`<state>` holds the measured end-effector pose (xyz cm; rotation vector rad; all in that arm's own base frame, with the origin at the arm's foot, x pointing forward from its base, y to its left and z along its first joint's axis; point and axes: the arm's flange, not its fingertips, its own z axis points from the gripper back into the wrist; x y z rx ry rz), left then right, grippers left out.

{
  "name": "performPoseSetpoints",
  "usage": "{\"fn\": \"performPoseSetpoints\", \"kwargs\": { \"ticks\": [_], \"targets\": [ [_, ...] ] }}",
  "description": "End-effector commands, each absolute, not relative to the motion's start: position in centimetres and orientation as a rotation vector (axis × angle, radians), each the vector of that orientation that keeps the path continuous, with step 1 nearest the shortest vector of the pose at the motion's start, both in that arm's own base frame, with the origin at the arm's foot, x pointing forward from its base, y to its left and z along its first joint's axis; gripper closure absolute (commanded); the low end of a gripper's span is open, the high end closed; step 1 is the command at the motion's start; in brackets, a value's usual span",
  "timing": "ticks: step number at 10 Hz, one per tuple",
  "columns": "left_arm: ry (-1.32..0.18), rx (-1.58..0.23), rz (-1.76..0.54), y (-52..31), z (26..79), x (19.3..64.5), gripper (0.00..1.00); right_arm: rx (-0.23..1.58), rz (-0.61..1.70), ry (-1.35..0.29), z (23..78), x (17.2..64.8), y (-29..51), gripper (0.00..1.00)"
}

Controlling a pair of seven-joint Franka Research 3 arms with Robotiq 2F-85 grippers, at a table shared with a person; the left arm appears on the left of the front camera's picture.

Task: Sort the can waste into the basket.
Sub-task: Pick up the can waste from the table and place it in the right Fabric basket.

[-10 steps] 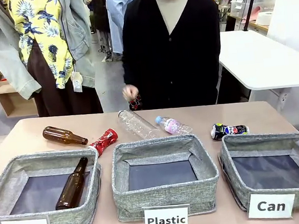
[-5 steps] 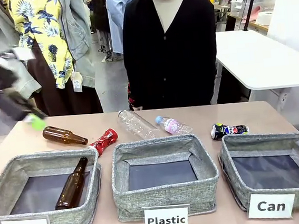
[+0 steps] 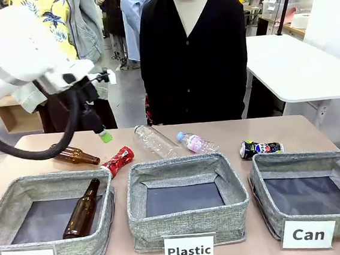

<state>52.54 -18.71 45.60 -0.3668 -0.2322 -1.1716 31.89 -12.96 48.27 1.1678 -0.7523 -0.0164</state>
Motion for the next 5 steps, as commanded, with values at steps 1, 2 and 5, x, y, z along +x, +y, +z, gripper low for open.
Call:
{"fn": "performPoseSetpoints", "kwargs": {
  "ticks": [1, 2, 5],
  "targets": [
    [-0.202, -0.326, -1.094, -20.0, 44.0, 55.8, 0.0, 1.18, 0.0, -0.789, 48.3, 32.3, -13.0, 0.0],
    [-0.197, -0.302, -1.077, -21.1, 42.0, 57.2, 0.0, 1.18, 0.0, -0.789, 48.3, 32.3, -13.0, 0.0],
    [-0.204, -0.211, -1.01, -22.8, 37.4, 59.2, 0.0, 1.18, 0.0, -0.789, 48.3, 32.3, -13.0, 0.0]
  ]
}}
